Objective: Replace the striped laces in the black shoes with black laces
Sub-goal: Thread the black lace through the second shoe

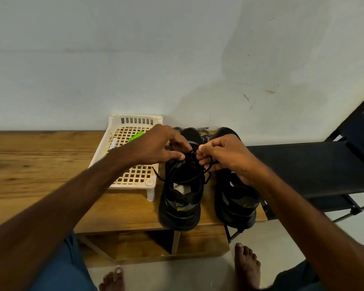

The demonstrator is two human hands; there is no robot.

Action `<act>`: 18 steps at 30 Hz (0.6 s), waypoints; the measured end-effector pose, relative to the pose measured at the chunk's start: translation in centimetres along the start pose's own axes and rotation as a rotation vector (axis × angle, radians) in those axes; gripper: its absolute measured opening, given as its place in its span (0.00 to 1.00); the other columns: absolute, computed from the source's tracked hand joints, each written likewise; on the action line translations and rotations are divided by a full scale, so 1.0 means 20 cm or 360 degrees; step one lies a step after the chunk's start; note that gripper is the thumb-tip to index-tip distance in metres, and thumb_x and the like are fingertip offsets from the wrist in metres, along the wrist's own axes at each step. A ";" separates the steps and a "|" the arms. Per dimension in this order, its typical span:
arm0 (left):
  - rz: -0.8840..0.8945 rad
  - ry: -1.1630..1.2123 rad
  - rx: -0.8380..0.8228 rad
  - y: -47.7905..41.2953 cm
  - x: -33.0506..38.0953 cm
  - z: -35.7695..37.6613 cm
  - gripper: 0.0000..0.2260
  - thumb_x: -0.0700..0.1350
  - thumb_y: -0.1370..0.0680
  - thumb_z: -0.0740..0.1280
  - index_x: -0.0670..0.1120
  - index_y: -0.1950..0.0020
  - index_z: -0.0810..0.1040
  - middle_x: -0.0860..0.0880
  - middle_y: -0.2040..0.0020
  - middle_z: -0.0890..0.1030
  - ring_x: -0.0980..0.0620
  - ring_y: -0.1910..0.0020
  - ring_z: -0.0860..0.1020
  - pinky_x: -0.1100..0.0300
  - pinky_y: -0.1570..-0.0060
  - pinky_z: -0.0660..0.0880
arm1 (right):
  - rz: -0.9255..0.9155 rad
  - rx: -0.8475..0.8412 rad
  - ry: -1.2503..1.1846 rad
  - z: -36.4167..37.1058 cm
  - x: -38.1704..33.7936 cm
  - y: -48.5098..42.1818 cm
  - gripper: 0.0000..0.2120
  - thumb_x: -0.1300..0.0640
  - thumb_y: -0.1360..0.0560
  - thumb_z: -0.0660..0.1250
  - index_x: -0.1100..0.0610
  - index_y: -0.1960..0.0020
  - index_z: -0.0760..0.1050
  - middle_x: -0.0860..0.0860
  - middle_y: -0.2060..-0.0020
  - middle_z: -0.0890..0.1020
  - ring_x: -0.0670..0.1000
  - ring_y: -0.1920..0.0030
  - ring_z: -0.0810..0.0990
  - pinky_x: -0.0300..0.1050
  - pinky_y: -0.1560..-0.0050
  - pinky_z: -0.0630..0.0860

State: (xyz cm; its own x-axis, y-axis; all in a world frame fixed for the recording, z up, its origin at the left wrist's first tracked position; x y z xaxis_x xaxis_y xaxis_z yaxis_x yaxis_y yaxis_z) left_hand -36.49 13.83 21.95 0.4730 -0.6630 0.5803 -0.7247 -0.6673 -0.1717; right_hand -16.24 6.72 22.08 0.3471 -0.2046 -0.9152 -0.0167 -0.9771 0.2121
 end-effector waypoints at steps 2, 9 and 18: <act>0.0007 -0.0016 -0.0031 -0.01 0.00 0.01 0.11 0.43 0.25 0.77 0.51 0.43 0.86 0.55 0.47 0.85 0.61 0.50 0.82 0.65 0.53 0.81 | 0.0019 -0.0007 0.0004 0.00 0.00 0.00 0.09 0.57 0.18 0.68 0.60 0.50 0.85 0.53 0.58 0.88 0.51 0.55 0.88 0.48 0.52 0.86; -0.0004 -0.0056 -0.0073 -0.01 0.01 0.01 0.05 0.42 0.24 0.75 0.49 0.49 0.85 0.56 0.54 0.84 0.60 0.54 0.83 0.63 0.55 0.81 | 0.0035 -0.0010 -0.0053 0.00 -0.01 0.01 0.09 0.57 0.18 0.67 0.62 0.49 0.84 0.55 0.58 0.88 0.52 0.55 0.89 0.43 0.56 0.85; -0.0196 0.0153 0.0013 -0.02 -0.03 0.02 0.04 0.40 0.25 0.76 0.47 0.51 0.84 0.53 0.55 0.86 0.59 0.56 0.85 0.62 0.50 0.82 | 0.0052 -0.0033 -0.0108 0.00 -0.02 0.02 0.10 0.59 0.17 0.67 0.65 0.48 0.82 0.57 0.58 0.88 0.54 0.55 0.89 0.41 0.58 0.85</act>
State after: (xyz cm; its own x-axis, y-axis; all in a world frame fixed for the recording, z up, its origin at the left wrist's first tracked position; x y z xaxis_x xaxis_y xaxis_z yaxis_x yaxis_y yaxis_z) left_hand -36.22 14.35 21.33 0.5077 -0.5409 0.6706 -0.6599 -0.7445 -0.1009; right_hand -16.34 6.36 22.49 0.2822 -0.2408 -0.9286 -0.0072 -0.9685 0.2489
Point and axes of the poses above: each hand's wrist, its own y-axis away from the middle knuckle, its own z-axis out of the palm, x = y × z, the point moved 2 cm from there along -y, towards the middle knuckle
